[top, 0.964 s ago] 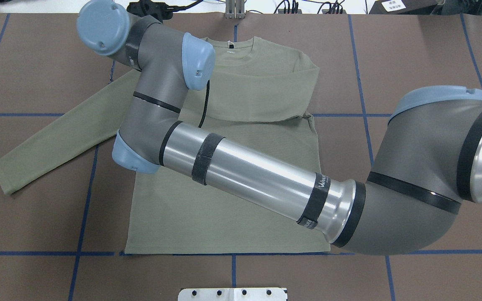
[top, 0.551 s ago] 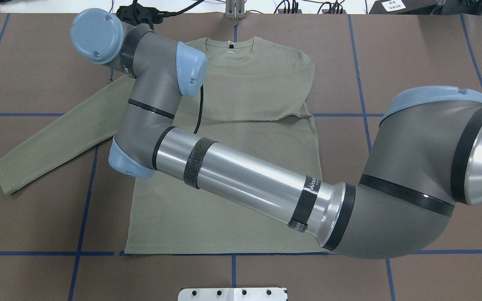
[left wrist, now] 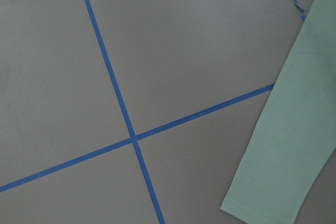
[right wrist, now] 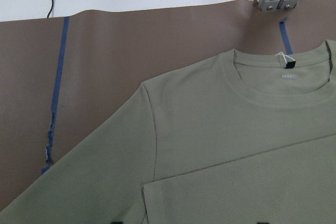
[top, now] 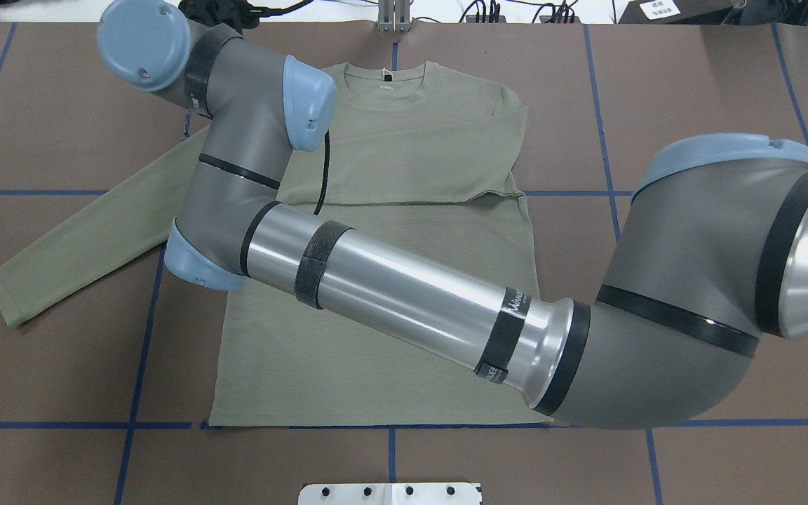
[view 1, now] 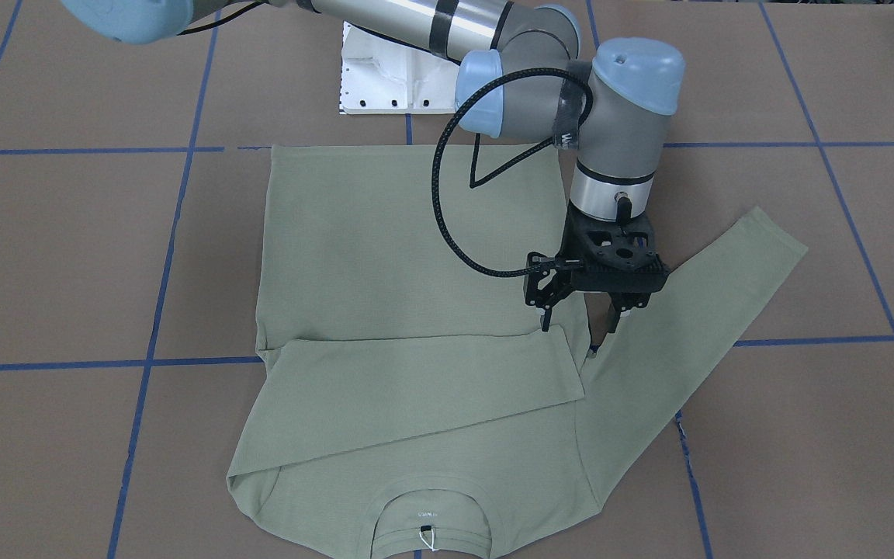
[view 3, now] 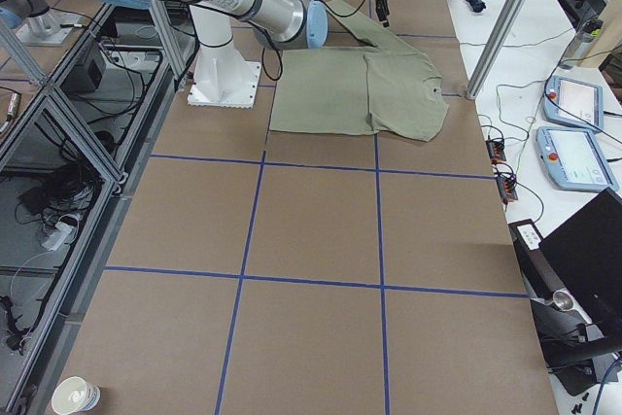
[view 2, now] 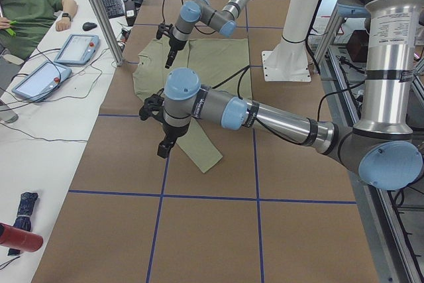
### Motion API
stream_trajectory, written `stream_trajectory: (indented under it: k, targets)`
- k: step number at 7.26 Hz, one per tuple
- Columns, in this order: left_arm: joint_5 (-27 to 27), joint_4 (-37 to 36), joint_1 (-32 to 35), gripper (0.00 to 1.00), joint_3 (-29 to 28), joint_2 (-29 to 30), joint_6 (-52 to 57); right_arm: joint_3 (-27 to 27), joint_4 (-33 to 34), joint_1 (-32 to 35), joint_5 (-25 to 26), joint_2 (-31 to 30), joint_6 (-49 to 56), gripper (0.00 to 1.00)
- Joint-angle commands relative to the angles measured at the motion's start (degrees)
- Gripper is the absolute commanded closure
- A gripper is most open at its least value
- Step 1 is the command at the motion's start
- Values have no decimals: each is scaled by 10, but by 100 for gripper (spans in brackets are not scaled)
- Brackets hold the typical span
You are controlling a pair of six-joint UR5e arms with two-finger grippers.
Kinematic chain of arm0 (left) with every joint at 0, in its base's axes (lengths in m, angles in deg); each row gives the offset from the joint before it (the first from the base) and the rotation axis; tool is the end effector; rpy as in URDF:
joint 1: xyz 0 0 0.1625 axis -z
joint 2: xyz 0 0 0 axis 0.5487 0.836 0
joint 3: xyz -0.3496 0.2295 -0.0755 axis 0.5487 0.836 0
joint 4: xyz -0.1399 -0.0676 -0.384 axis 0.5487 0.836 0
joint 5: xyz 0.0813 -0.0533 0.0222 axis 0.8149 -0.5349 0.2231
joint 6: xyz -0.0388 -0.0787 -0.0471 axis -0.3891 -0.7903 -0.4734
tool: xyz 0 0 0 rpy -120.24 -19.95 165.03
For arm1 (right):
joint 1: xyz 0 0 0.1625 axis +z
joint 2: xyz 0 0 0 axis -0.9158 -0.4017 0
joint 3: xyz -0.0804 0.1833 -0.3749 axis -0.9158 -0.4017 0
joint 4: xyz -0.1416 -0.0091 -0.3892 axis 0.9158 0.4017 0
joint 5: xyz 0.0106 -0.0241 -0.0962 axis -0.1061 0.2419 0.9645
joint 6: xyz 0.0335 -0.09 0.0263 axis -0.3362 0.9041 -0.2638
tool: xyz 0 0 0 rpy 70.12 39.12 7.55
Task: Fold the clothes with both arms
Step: 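Carry the sleeve with the right gripper across the shirt body, then release the sleeve and raise the right gripper away from the shirt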
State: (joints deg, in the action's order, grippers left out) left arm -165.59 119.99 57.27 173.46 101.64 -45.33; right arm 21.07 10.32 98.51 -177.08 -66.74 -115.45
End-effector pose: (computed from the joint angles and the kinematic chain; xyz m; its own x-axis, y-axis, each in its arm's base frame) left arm -0.0657 -0.5034 0.4993 0.6861 0.3817 -0.6193 -0.0778 0.8849 0.4592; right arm -0.6708 -0.5793 -0.0496 0.6780 0.0958 0.7288 -0.3542 0.9114 0.2097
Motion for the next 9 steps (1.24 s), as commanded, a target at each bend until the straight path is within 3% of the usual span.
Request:
stream_trajectory:
  k: [1,2,3,4,5,6,8,9]
  targets:
    - [-1,67,-10,0,-31,28,-87,7,39,60,-124,-17,6,0]
    - [1,120,-35,0,-23,19,-84,50,97,95,-161,-53,68,0]
    - [0,175,-113,0,-22,1,-93,140,132,129,-197,-129,135,0]
    - [11,179,-173,0,-17,-3,-139,174,134,168,-242,-182,192,0]
    - [61,180,-209,0,23,-33,-167,187,135,205,-270,-218,258,0]
    - [132,197,-249,0,73,-101,-168,221,134,234,-283,-267,326,0]
    - [142,278,-273,0,82,-178,-180,305,134,289,-334,-377,440,0]
    - [145,301,-285,0,81,-192,-201,334,133,292,-338,-409,442,0]
